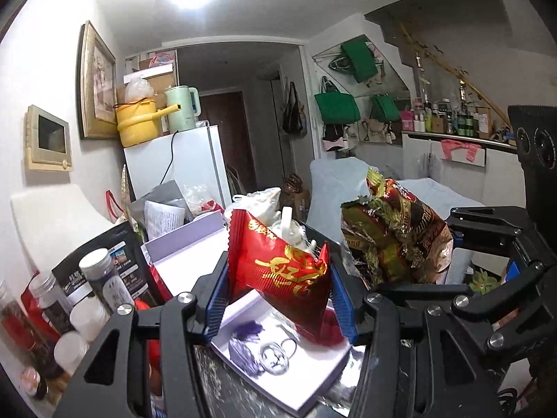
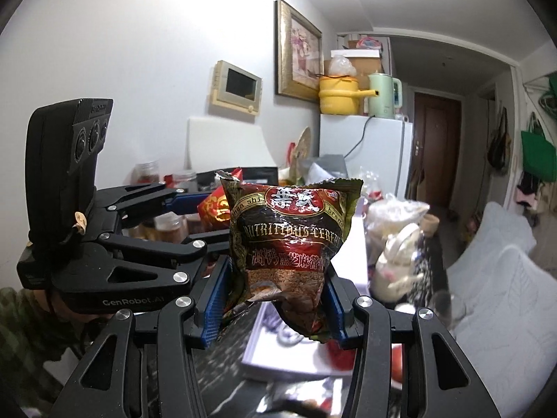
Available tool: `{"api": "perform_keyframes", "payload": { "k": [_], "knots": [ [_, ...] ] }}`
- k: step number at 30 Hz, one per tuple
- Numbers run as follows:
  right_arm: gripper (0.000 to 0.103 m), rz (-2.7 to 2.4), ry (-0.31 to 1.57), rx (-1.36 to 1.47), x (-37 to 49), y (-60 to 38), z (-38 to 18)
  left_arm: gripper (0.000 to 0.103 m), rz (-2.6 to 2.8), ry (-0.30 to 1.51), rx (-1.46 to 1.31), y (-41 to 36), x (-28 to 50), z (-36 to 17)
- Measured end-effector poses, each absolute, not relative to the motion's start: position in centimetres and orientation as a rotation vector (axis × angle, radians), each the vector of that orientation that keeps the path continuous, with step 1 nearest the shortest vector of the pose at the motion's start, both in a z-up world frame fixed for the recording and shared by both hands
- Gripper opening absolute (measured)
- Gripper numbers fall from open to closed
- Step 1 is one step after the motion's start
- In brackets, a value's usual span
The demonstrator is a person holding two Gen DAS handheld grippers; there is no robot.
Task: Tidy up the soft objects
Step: 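Carry red packet in left tool while right tool carries cereal bag over box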
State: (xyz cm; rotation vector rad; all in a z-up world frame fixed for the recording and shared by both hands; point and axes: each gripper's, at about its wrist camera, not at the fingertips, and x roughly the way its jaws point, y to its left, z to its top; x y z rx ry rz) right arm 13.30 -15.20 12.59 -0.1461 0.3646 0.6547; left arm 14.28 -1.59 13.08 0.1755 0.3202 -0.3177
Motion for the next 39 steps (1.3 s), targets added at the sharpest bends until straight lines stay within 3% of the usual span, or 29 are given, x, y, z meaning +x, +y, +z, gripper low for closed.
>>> {"api": "perform_keyframes", "payload": {
  "k": [14, 39],
  "knots": [
    [0.048, 0.599, 0.480, -0.157, 24.6, -13.7, 12.0, 0.052, -0.263, 0.470, 0.144, -0.7, 25.9, 11.7],
    [0.048, 0.538, 0.851, -0.094, 37.6, -13.2, -1.0, 0.052, -0.176, 0.844, 0.109, -0.3, 37.5, -1.3]
  ]
}}
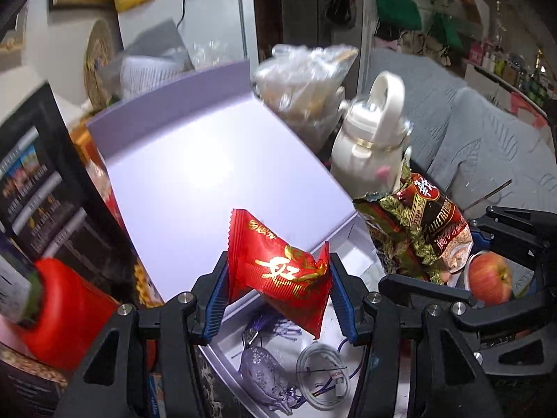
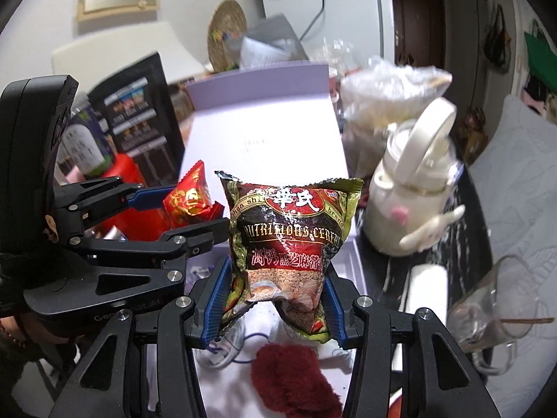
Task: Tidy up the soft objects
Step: 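Carry red packet in left tool while right tool carries cereal bag over box, then lower red packet into box and open left tool while right releases cereal bag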
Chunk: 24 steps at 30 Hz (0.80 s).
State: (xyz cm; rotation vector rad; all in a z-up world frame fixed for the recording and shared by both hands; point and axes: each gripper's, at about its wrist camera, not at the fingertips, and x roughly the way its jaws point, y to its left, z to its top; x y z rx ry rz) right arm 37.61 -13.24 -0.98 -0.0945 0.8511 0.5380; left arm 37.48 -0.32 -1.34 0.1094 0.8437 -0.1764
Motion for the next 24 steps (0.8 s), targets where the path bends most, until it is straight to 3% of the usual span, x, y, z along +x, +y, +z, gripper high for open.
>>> {"api": "perform_keyframes", "payload": {
  "k": [24],
  "knots": [
    [0.049, 0.462, 0.995, -0.216, 38.4, -12.4, -6.8, 0.052, -0.115, 1.099, 0.112, -0.3, 39.5, -9.5]
  ]
}}
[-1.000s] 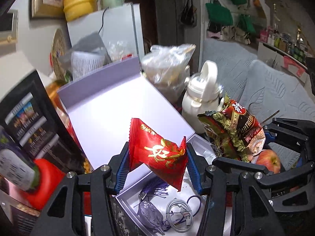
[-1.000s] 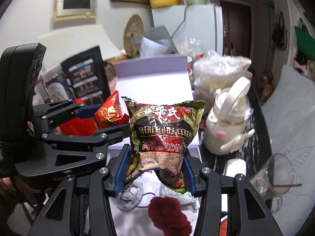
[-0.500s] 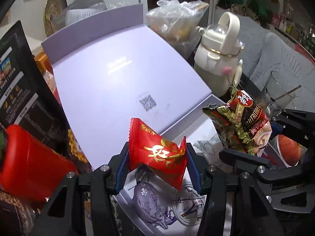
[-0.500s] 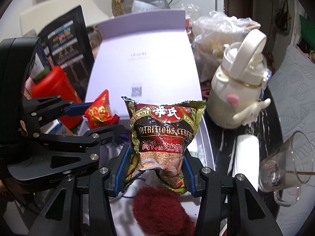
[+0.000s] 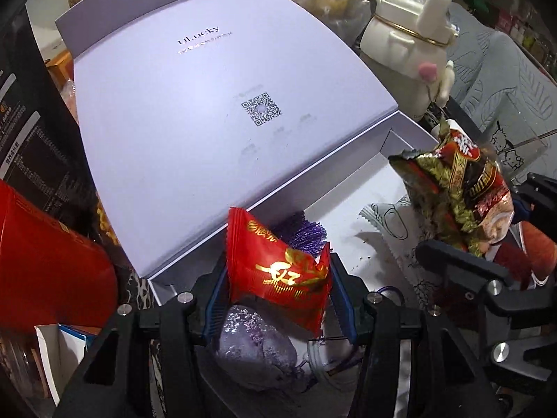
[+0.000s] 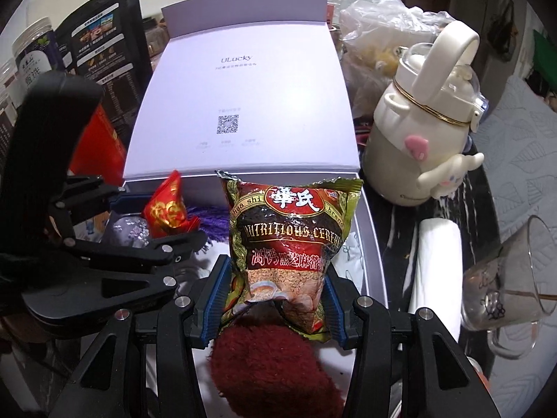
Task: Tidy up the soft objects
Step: 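Lower red packet into box and open left tool while right releases cereal bag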
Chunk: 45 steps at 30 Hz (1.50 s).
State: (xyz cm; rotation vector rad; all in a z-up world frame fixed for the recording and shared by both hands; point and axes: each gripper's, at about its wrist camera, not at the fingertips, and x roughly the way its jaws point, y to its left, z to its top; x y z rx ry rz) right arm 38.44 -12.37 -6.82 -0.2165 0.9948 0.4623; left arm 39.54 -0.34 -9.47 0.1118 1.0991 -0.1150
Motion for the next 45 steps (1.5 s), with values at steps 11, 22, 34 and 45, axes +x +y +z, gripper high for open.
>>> {"api": "perform_keyframes", "payload": {
  "k": [11, 22, 34, 45],
  "knots": [
    [0.055, 0.430, 0.986, -0.225, 38.2, -12.1, -6.4, 0.053, -0.089, 1.081, 0.131, -1.1, 39.1, -9.6],
    [0.063, 0.411, 0.961, -0.206, 37.2, -12.8, -4.7, 0.056, -0.032, 1.009, 0.168, -1.1, 38.0, -6.5],
    [0.063, 0.409, 0.795, -0.195, 34.3, -12.5, 2.6, 0.056, -0.016, 0.840, 0.168, -0.5, 35.0, 1.7],
    [0.063, 0.397, 0.620, -0.214, 29.3, -12.8, 11.0, 0.070, -0.005, 0.658, 0.148, 1.0, 28.9, 10.6]
  ]
}}
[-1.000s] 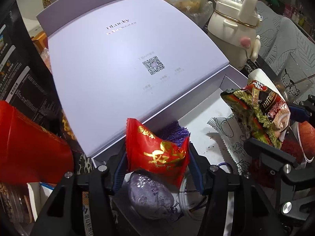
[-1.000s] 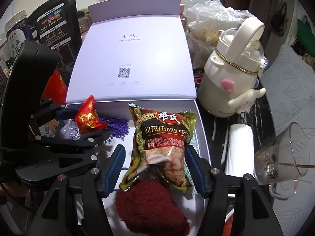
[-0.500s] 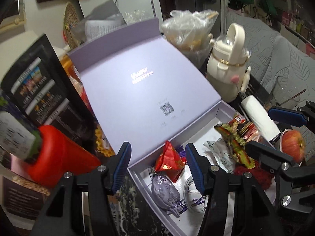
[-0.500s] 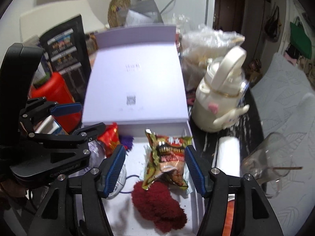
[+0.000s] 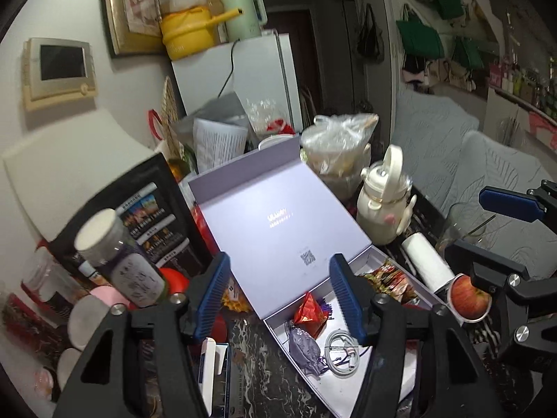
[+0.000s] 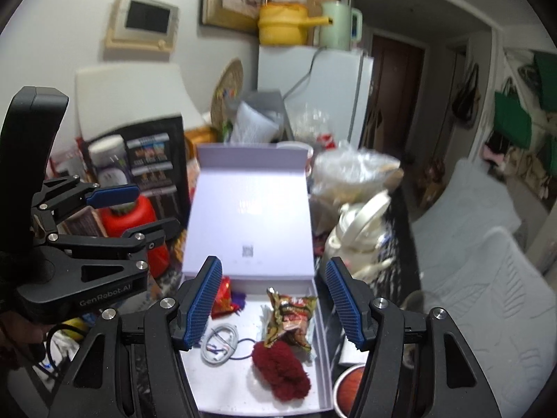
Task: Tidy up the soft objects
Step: 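Lower red packet into box and open left tool while right releases cereal bag, then withdraw both open tools from the box toward the silver snack packets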
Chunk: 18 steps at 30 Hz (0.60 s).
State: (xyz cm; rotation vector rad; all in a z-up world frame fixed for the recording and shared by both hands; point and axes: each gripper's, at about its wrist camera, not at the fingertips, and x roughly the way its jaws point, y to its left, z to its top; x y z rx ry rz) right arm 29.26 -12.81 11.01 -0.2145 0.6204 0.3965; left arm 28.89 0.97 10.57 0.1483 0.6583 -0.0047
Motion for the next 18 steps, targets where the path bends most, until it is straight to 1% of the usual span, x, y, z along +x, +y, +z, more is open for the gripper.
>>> {"api": "perform_keyframes", "payload": {
  "k": [2, 7, 11, 13, 14, 15, 18],
  "knots": [
    [0.063, 0.395, 0.585, -0.215, 27.8, -13.0, 12.6, 0.078, -0.005, 0.617, 0.120, 1.2, 27.2, 12.1],
    [0.063, 0.393, 0.513, -0.221, 24.1, -13.6, 15.6, 0.079, -0.023, 0.544, 0.142, 0.6, 23.4, 14.5],
    [0.067, 0.379, 0.478, -0.217, 21.2, -14.4, 17.1, 0.082, -0.059, 0.523, 0.135, 0.2, 20.6, 15.5],
    [0.069, 0.376, 0.468, -0.211, 19.9, -14.8, 17.6, 0.089, -0.065, 0.509, 0.142, -0.2, 19.3, 15.8],
    [0.069, 0.373, 0.463, -0.208, 19.2, -14.9, 17.7, 0.098, -0.064, 0.493, 0.149, -0.4, 18.3, 16.0],
    [0.070, 0.371, 0.459, -0.207, 18.5, -15.1, 17.8, 0.102, -0.064, 0.479, 0.155, -0.6, 17.6, 16.1],
    [0.073, 0.357, 0.444, -0.201, 16.6, -15.7, 18.0, 0.102, -0.069, 0.433, 0.183, -1.4, 15.0, 16.4]
  ]
}}
